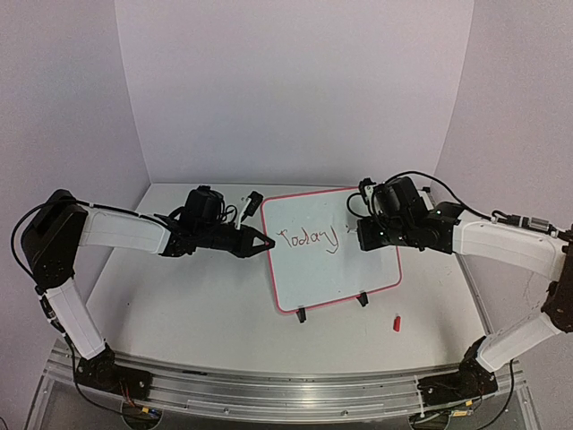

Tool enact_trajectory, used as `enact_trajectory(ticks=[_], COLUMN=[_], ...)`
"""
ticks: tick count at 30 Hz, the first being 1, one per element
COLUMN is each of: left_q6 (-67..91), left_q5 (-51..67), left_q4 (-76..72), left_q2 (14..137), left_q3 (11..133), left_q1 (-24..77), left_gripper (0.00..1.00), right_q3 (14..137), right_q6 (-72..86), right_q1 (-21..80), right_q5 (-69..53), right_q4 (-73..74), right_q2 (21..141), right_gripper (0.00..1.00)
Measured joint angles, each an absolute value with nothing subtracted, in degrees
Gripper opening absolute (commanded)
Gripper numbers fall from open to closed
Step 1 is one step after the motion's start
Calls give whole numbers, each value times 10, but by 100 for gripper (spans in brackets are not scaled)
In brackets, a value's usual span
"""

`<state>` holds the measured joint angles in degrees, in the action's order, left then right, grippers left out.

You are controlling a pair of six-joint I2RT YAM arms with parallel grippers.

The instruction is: Write a sentence on the whiteboard

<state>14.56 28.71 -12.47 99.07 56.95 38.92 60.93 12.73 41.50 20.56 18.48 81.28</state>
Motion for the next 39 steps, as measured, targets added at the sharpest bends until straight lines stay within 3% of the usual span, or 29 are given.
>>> enact_trajectory(ticks=[31,39], left_q6=[145,144], left_q5=[287,287], left_q4=[-124,-124], left_q2=[991,991], left_q3=[569,569], left_q1=[389,390], left_gripper=[0,0], right_q3=[625,606], right_q6=[117,114], right_q1=[415,415], right_q5=[197,211], right_q4=[223,237], right_q2=[814,768], right_gripper=[0,0])
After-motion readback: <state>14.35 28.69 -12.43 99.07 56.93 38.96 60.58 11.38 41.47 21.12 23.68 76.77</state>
